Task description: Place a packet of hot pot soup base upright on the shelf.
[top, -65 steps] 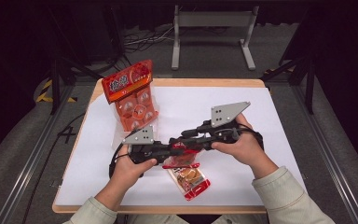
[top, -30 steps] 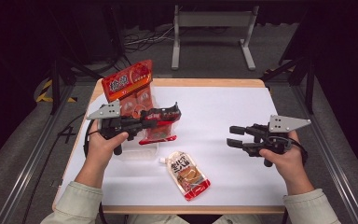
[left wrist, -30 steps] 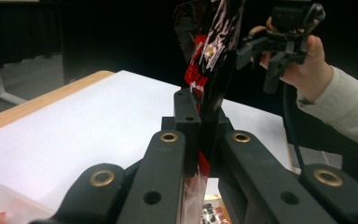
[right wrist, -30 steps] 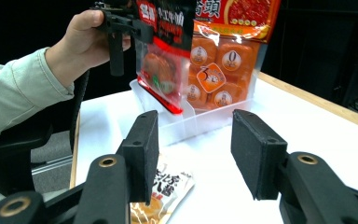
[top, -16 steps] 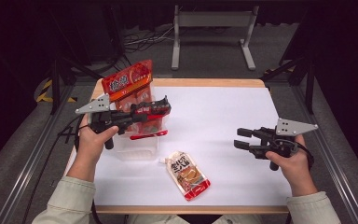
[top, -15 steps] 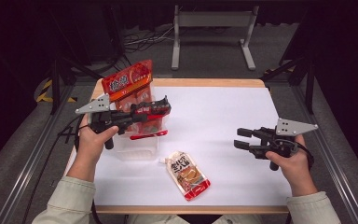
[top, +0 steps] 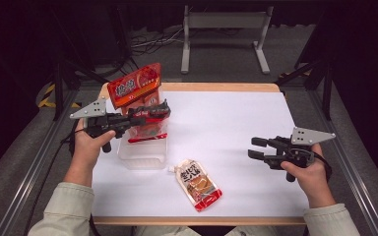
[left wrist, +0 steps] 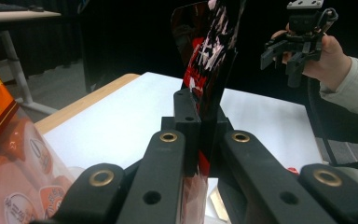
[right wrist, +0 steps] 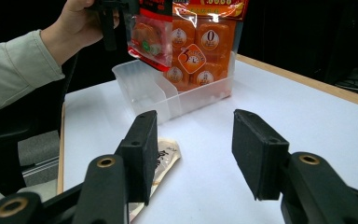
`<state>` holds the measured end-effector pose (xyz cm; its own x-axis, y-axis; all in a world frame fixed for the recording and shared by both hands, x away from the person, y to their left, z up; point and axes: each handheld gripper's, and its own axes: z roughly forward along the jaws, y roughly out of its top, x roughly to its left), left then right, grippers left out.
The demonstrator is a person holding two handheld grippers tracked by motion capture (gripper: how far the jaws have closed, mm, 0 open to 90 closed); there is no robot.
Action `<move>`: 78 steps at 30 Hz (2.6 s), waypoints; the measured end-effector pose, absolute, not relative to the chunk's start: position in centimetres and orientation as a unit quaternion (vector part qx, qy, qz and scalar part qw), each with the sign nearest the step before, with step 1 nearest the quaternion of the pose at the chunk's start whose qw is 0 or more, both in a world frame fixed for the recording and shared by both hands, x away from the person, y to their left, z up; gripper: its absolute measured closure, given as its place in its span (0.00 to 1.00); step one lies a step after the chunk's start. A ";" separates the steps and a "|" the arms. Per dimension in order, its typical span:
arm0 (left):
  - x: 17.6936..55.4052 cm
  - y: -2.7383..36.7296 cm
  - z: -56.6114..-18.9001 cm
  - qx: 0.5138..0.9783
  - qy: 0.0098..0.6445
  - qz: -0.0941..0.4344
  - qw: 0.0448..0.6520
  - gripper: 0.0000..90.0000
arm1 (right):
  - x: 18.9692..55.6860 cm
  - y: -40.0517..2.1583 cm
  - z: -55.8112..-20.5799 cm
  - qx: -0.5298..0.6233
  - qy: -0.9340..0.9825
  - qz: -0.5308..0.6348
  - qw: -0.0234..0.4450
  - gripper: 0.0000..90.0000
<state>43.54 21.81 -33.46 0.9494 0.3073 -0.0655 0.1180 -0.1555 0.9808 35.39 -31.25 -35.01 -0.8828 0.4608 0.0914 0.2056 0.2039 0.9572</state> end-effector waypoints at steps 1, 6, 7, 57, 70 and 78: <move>43.6 21.8 -33.5 0.757 0.139 0.074 0.634 0.99 | 35.4 -31.2 -35.1 0.217 0.768 0.593 0.108 0.57; 44.0 21.6 -33.9 0.763 0.136 0.073 0.627 0.98 | 35.1 -31.3 -35.2 0.219 0.768 0.592 0.106 0.57; 44.0 21.6 -33.9 0.763 0.136 0.073 0.627 0.98 | 35.1 -31.3 -35.2 0.219 0.768 0.592 0.106 0.57; 45.8 22.5 -37.6 0.782 0.163 0.046 0.599 0.97 | 35.1 -30.7 -35.6 0.216 0.767 0.599 0.084 0.54; 46.1 22.3 -36.8 0.807 0.151 0.079 0.566 0.98 | 35.2 -30.5 -35.7 0.218 0.765 0.601 0.077 0.52; 46.4 21.8 -36.4 0.817 0.136 0.095 0.553 0.98 | 35.2 -30.6 -35.8 0.218 0.765 0.601 0.076 0.52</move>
<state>46.44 21.83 -36.38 0.9452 0.3264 0.0052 0.1163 -0.3515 0.9290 35.18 -30.57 -35.76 -0.8932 0.4251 0.1466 0.2433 0.1825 0.9526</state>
